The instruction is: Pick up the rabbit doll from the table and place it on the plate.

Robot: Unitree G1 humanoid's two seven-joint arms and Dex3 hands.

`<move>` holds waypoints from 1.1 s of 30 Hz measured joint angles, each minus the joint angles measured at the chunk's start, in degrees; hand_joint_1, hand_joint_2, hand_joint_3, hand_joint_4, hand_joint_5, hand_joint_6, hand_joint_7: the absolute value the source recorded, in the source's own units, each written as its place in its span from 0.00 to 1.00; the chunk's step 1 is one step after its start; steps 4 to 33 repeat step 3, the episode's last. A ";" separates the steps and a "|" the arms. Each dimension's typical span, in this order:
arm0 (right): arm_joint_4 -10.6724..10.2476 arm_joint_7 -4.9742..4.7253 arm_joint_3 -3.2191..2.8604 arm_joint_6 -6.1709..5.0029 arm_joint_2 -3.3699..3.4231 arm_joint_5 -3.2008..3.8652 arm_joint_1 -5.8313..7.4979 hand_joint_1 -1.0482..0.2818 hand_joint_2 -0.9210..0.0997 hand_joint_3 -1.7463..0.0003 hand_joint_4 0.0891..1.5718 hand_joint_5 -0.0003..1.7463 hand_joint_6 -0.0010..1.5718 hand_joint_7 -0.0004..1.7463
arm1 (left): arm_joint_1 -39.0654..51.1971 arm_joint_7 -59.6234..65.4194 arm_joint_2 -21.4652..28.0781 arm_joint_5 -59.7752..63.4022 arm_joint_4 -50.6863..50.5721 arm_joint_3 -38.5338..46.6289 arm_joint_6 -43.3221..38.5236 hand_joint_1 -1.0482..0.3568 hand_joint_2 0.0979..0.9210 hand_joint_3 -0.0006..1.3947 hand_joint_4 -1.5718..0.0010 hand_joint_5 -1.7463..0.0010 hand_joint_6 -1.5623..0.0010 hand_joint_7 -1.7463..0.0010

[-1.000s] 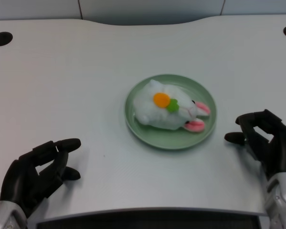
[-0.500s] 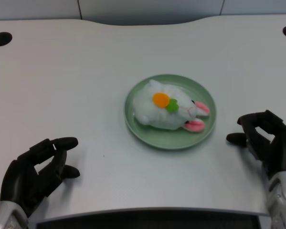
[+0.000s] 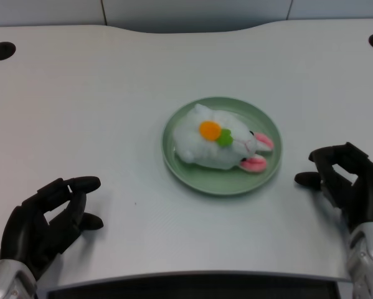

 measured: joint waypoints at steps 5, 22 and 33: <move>-0.02 0.07 0.00 0.00 0.00 0.00 0.00 0.23 0.00 0.90 0.51 0.53 0.49 0.72 | -0.07 -0.08 0.02 0.03 0.23 0.00 -0.33 0.42 1.00 0.40 0.65 0.11 0.57 0.55; -0.02 0.07 0.00 0.00 0.00 0.00 0.00 0.23 0.00 0.90 0.51 0.53 0.49 0.72 | -0.07 -0.08 0.02 0.03 0.23 0.00 -0.33 0.42 1.00 0.40 0.65 0.11 0.57 0.55; -0.02 0.07 0.00 0.00 0.00 0.00 0.00 0.23 0.00 0.90 0.51 0.53 0.49 0.72 | -0.07 -0.08 0.02 0.03 0.23 0.00 -0.33 0.42 1.00 0.40 0.65 0.11 0.57 0.55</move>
